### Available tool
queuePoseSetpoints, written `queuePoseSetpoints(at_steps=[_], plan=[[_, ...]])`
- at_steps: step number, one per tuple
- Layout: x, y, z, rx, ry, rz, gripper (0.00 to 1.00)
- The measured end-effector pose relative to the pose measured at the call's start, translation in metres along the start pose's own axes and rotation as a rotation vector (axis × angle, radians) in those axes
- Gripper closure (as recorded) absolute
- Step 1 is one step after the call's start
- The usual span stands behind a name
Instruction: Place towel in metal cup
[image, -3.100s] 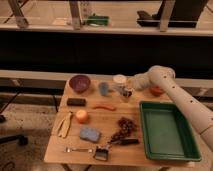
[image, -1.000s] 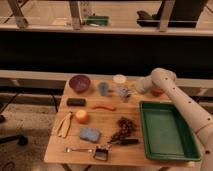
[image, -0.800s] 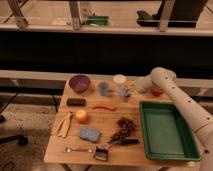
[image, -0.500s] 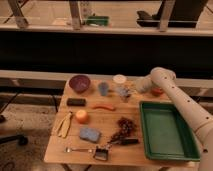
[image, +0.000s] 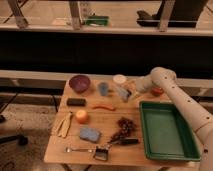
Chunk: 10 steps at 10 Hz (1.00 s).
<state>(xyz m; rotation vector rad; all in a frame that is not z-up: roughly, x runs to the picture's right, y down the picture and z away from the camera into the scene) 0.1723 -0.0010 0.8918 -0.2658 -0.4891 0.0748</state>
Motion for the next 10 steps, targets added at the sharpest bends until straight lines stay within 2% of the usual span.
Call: queuePoseSetpoints(at_steps=[9, 10], plan=[[-0.017, -0.004, -0.034, 0.077, -0.012, -0.028, 0.2], [-0.016, -0.004, -0.037, 0.08, -0.009, -0.025, 0.22]])
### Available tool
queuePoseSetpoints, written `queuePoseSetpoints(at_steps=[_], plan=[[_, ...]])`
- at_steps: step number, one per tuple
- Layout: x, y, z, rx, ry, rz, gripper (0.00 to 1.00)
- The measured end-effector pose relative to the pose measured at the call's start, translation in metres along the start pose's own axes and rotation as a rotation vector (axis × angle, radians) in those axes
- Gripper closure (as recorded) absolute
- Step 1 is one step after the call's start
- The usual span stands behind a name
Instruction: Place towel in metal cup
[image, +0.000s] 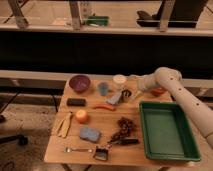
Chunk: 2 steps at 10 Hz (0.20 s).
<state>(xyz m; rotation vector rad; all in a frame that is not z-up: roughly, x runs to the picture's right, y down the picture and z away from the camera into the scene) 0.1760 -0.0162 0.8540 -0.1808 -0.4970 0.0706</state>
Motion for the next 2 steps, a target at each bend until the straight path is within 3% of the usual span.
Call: queuePoseSetpoints(at_steps=[2], plan=[[0.0073, -0.0023, 0.0042, -0.016, 0.01, 0.011, 0.38]])
